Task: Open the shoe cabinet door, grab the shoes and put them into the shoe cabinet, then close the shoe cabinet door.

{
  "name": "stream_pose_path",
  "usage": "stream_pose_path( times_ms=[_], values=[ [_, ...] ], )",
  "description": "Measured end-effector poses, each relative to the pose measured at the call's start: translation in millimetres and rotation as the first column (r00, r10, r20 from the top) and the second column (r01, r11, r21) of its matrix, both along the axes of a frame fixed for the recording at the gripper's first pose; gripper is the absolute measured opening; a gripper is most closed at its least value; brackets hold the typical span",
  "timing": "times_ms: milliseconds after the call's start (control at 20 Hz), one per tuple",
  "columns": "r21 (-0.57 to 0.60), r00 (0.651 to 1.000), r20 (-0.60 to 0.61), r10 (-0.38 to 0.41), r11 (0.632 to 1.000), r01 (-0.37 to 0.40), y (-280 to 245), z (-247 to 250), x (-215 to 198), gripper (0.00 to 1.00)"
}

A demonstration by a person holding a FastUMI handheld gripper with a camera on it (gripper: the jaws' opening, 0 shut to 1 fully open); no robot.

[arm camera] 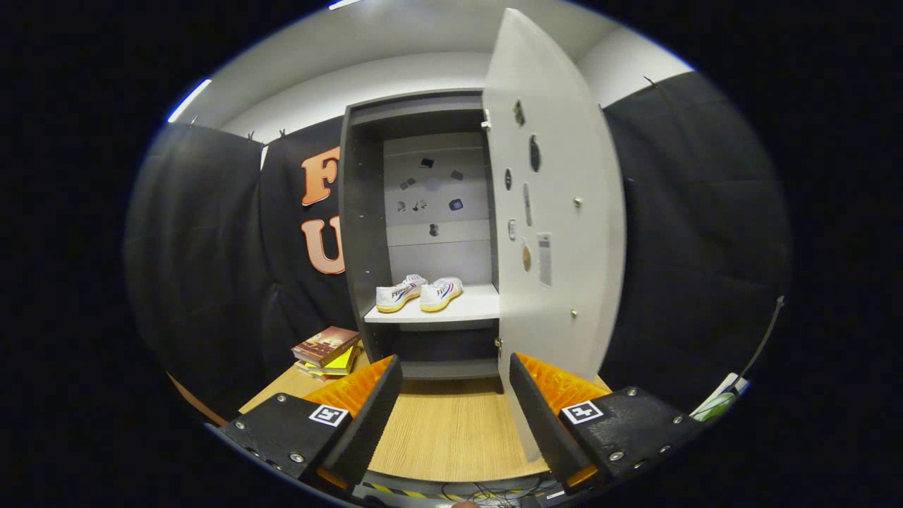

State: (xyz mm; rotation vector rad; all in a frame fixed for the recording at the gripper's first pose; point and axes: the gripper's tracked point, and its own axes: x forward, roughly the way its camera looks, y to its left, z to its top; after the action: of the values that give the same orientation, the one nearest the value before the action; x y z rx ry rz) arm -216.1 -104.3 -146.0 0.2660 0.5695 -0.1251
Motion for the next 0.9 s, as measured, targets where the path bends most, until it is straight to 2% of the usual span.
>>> stream_pose_path(
  times_ms=[200,400,600,900],
  values=[
    [-0.042,0.997,0.010,-0.081,0.996,0.081,-58,5,-33,0.94],
    [-0.097,0.987,-0.007,-0.161,0.982,0.159,-118,-8,-43,0.94],
    [-0.118,0.979,0.017,-0.202,0.972,0.202,-169,-17,-22,0.94],
    [-0.085,0.986,0.043,-0.161,0.983,0.164,-191,-30,26,0.94]
  ],
)
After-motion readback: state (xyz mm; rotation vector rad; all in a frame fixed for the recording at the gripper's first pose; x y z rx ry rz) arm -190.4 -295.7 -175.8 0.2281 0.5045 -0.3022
